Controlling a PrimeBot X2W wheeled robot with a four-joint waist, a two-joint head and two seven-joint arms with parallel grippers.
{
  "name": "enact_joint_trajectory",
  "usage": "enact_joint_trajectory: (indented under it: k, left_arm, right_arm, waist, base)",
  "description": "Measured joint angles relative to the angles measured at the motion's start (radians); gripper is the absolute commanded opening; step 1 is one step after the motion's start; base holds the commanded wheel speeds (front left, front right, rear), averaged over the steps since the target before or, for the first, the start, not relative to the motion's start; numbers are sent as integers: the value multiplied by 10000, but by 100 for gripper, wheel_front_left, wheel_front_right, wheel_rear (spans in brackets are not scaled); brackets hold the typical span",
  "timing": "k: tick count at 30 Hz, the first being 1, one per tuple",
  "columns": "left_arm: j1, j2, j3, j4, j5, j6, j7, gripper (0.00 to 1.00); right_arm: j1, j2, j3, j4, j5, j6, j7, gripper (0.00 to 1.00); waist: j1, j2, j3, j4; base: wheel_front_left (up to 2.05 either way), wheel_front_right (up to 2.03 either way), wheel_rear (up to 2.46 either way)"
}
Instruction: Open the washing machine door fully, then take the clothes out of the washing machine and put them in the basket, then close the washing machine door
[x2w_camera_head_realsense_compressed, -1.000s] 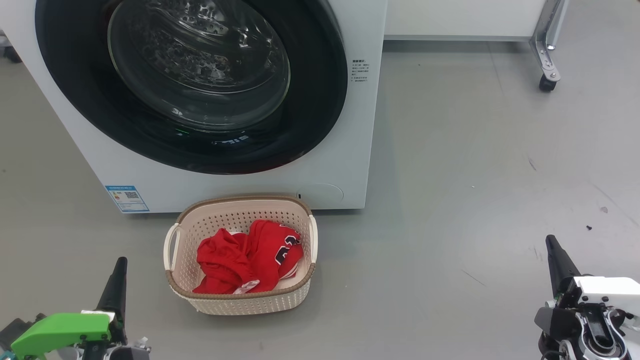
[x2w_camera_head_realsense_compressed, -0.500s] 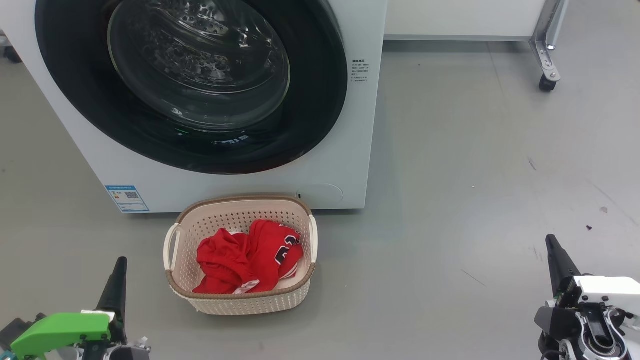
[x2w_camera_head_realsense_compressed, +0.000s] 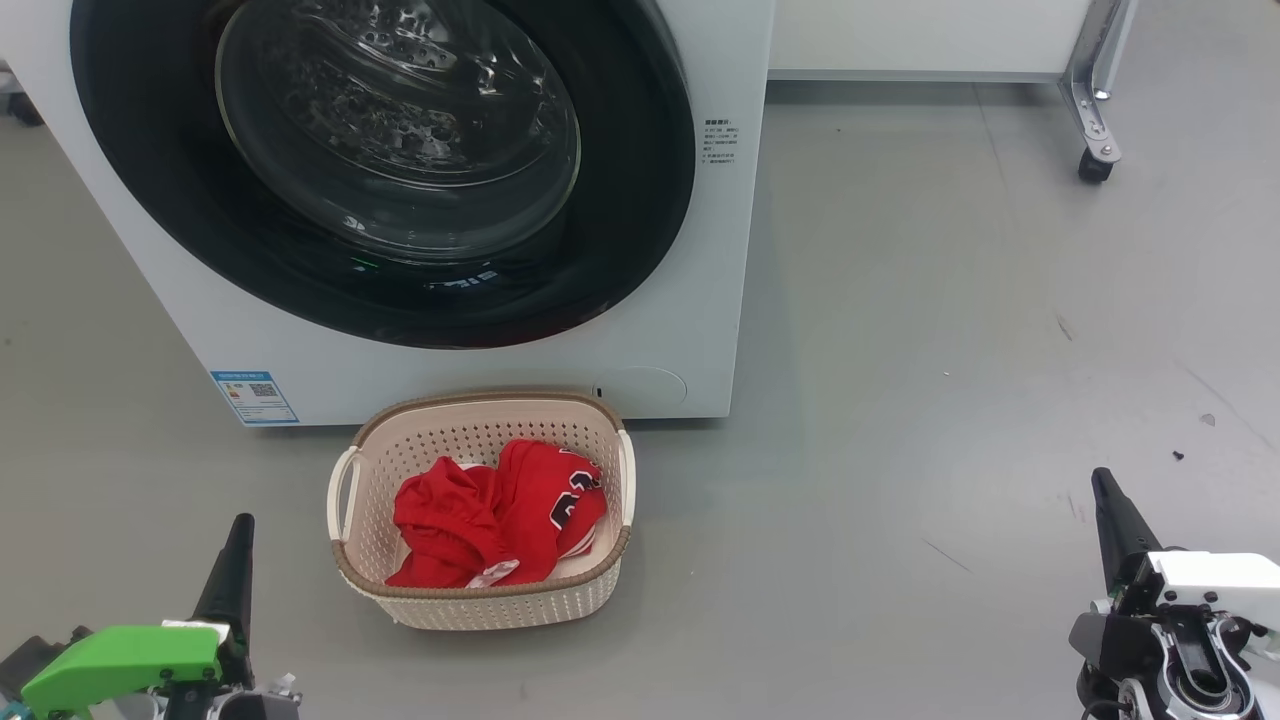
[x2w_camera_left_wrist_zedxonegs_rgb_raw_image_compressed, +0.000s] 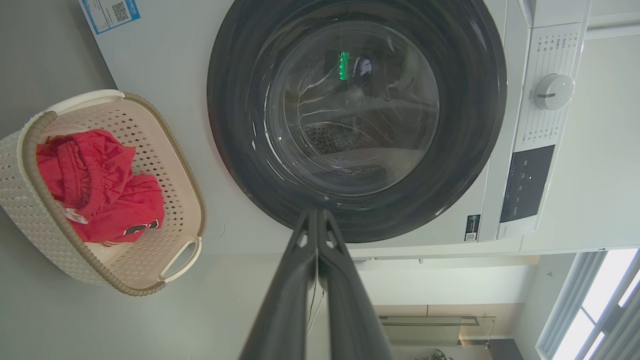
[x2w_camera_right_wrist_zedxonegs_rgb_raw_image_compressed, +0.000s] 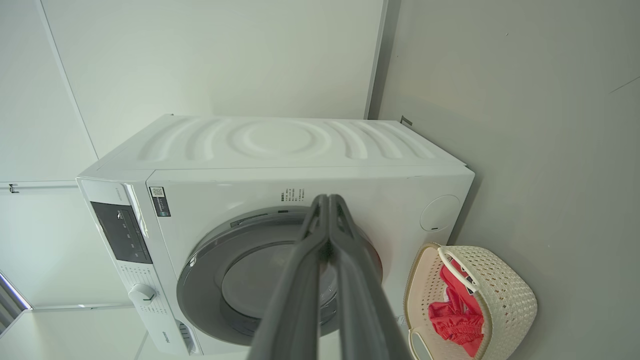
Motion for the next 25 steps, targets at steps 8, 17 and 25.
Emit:
enact_joint_trajectory:
  k: [8, 17, 25]
  left_arm:
    - [-3, -2, 2, 0, 0, 0, 0, 0]
    - [-4, -2, 4, 0, 0, 0, 0, 0]
    - [-5, -2, 8, 0, 0, 0, 0, 0]
  right_arm:
    - [0, 0, 4, -10, 2, 0, 0, 0]
    - [0, 0, 6, -15, 42, 0, 0, 0]
    - [0, 0, 8, -19, 42, 0, 0, 0]
  waist:
    - [0, -1, 0, 0]
    - [0, -1, 0, 0]
    - [0, -1, 0, 0]
  base:
    - [0, 0, 0]
    - [0, 0, 0]
    - [0, 0, 0]
